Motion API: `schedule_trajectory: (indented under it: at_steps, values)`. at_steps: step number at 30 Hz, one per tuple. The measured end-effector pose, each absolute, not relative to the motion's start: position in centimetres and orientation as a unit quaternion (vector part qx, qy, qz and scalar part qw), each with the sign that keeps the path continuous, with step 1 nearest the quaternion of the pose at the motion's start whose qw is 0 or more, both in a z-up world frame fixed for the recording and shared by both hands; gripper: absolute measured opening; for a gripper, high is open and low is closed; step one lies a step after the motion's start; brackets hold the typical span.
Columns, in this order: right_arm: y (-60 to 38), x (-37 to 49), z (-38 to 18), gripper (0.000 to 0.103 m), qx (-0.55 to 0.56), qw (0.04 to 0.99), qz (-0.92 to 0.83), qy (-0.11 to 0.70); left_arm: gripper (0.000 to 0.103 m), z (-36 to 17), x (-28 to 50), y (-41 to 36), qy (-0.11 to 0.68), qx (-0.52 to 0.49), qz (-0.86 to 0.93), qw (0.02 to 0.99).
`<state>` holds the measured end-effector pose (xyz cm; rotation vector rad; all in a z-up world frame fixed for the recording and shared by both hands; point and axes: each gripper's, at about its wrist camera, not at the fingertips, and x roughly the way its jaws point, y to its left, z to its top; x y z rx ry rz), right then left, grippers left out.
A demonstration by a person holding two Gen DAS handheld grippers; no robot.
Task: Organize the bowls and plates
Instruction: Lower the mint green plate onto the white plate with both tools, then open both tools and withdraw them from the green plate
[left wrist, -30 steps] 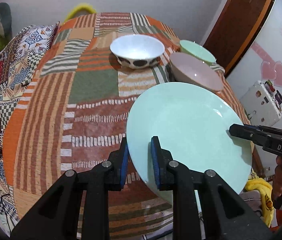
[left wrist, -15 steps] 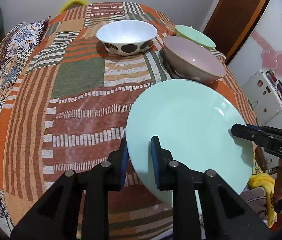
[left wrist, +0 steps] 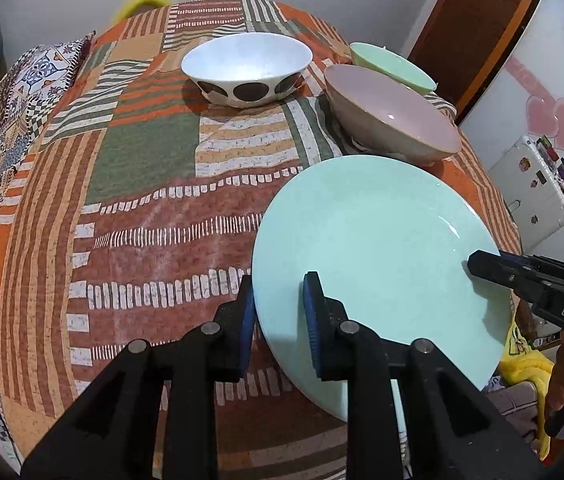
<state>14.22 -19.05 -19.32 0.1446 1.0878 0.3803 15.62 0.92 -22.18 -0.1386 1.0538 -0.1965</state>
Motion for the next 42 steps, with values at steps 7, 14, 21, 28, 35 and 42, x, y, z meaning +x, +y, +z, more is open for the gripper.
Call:
schedule_trajectory:
  at_steps: [7, 14, 21, 28, 35, 42]
  values:
    - [-19.0, 14.5, -19.4, 0.021, 0.071, 0.836, 0.186, 0.512, 0.024, -22.5, 15.9, 0.9, 0.500, -0.061, -0.085, 0.859]
    - [-18.8, 14.4, -19.3, 0.022, 0.064, 0.839, 0.186, 0.508, 0.027, -22.7, 15.7, 0.0, 0.496, -0.034, -0.074, 0.865]
    - [-19.1, 14.3, -19.1, 0.022, 0.062, 0.839, 0.187, 0.508, 0.029, -22.8, 15.7, -0.1, 0.495, -0.031, -0.073, 0.865]
    - [-18.9, 13.9, -18.7, 0.023, 0.046, 0.837, 0.186, 0.512, 0.032, -22.9, 15.7, -0.2, 0.496, -0.031, -0.074, 0.865]
    - [-19.4, 13.6, -18.2, 0.023, 0.047, 0.839, 0.185, 0.510, 0.033, -23.0, 15.8, 0.0, 0.497, -0.036, -0.077, 0.864]
    - [-20.3, 13.1, -17.1, 0.047, 0.042, 0.856, 0.168, 0.487, 0.033, -22.6, 15.5, 0.4, 0.499, -0.039, -0.076, 0.863]
